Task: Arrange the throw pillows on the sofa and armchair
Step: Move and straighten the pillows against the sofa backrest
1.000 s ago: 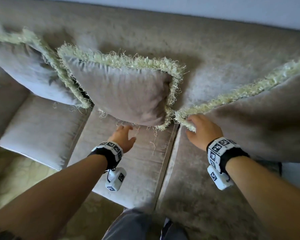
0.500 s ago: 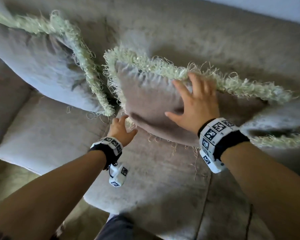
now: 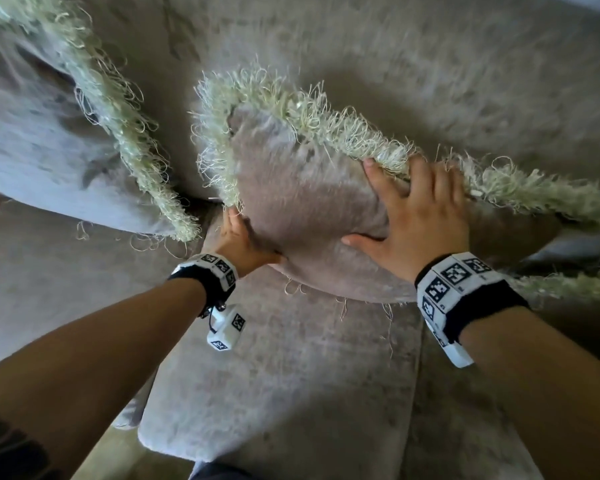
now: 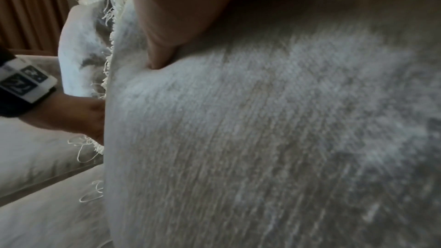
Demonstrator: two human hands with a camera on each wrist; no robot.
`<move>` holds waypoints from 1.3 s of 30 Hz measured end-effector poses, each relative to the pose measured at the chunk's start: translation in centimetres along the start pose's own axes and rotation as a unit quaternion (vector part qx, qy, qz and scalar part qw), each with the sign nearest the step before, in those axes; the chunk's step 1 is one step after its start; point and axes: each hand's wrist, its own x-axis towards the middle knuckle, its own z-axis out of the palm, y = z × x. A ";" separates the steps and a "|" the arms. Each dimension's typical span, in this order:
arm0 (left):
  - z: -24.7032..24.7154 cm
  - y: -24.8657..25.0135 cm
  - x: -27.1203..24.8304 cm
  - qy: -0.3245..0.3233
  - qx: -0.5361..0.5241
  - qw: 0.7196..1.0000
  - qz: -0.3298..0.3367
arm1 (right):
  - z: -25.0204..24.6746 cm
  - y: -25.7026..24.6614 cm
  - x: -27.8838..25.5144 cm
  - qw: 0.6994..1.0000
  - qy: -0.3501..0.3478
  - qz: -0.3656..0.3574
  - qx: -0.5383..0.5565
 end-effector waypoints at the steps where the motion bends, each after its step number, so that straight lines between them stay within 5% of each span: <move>1: 0.5 0.1 0.4 0.011 -0.003 1.000 0.001 | 0.4 0.1 -0.2 1.000 0.005 0.002 0.000; 8: 4.2 -4.0 4.2 -0.026 -0.096 0.994 0.040 | 1.8 0.6 -1.6 1.000 0.029 -0.004 0.001; 17: -3.9 4.4 -4.1 0.021 -0.031 0.985 0.168 | -2.0 5.4 -5.9 0.995 0.015 0.081 0.052; 25: -14.1 13.3 -6.6 0.021 0.089 0.954 0.285 | -3.4 7.0 -6.5 0.960 0.031 0.184 0.207; 29: -12.8 12.9 -4.3 0.024 0.173 0.943 0.283 | 1.1 5.8 -6.6 0.951 0.034 0.197 0.235; 33: -9.3 10.9 -2.3 0.114 0.201 0.931 0.283 | 4.7 5.5 -6.0 0.952 0.077 0.204 0.215; 39: -8.6 11.4 -0.9 0.141 0.178 0.922 0.314 | 5.0 6.6 -5.0 0.946 0.117 0.210 0.216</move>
